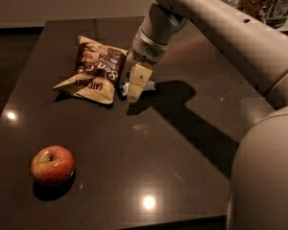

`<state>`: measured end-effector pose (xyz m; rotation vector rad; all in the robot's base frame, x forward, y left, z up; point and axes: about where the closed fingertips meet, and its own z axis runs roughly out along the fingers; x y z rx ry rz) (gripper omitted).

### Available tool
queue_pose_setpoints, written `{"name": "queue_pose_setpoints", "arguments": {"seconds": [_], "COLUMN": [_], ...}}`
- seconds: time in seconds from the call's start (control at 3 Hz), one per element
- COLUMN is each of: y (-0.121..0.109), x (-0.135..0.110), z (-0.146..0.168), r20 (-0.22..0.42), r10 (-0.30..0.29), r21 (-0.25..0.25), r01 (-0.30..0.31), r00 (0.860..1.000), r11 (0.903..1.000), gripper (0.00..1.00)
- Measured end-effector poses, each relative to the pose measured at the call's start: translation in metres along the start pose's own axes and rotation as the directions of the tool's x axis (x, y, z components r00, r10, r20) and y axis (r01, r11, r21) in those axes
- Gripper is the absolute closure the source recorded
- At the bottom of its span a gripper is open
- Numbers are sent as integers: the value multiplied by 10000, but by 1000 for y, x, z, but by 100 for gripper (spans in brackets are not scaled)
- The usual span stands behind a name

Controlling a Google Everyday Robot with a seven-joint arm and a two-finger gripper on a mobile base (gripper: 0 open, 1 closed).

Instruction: Move rxbar blueberry near brown chip bag

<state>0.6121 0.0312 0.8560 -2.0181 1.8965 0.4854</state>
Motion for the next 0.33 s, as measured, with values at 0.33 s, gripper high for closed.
{"name": "queue_pose_setpoints", "arguments": {"seconds": [0.33], "y": [0], "x": [0], "z": [0], "r20": [0], "r10": [0], "r21": [0], "r01": [0], "r00": [10000], "r11": [10000], "gripper": [0]}}
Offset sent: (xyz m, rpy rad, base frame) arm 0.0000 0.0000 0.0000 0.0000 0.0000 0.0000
